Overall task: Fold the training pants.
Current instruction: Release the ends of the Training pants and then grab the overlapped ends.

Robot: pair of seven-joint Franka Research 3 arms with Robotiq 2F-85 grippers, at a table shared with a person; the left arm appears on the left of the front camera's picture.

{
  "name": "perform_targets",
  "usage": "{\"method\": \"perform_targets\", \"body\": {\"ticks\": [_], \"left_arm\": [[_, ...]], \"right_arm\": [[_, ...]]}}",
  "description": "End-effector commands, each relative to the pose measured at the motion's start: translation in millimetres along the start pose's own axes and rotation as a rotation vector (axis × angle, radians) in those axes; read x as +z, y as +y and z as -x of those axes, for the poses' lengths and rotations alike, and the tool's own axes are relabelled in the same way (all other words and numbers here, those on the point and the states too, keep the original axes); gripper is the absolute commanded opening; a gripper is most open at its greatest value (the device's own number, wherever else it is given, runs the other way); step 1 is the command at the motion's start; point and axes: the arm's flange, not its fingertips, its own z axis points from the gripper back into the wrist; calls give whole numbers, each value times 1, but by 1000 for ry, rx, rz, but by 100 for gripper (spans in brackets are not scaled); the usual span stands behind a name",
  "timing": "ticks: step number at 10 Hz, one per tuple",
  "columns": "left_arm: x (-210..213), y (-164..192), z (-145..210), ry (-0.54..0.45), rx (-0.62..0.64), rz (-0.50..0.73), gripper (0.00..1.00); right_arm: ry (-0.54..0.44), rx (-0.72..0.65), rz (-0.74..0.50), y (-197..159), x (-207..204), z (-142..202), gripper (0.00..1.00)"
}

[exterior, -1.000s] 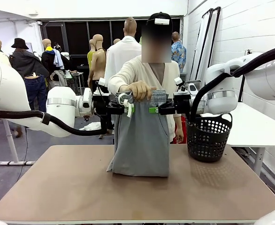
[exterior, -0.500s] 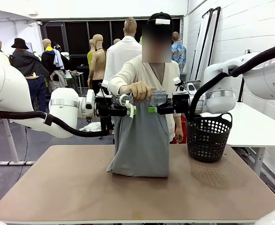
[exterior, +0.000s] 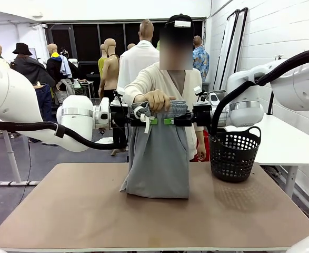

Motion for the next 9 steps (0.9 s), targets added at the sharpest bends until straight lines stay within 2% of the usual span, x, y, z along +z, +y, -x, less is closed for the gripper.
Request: {"method": "perform_targets", "body": {"ticks": [1,3,6,9], "left_arm": [[3,-1,0,-59,4,6,0],[11,-2,1,-67,13,7,0],[19,-1,3,-7,16,31,0],[19,7,6,20,27,3,0]], "right_arm": [[21,-24,5,-7,-3,-4,0],[2,-24,9,-9,0,-5,0],[-8,-38,11,-11,7,-11,0],[17,-53,-6,-12,6,-11,0]]}}
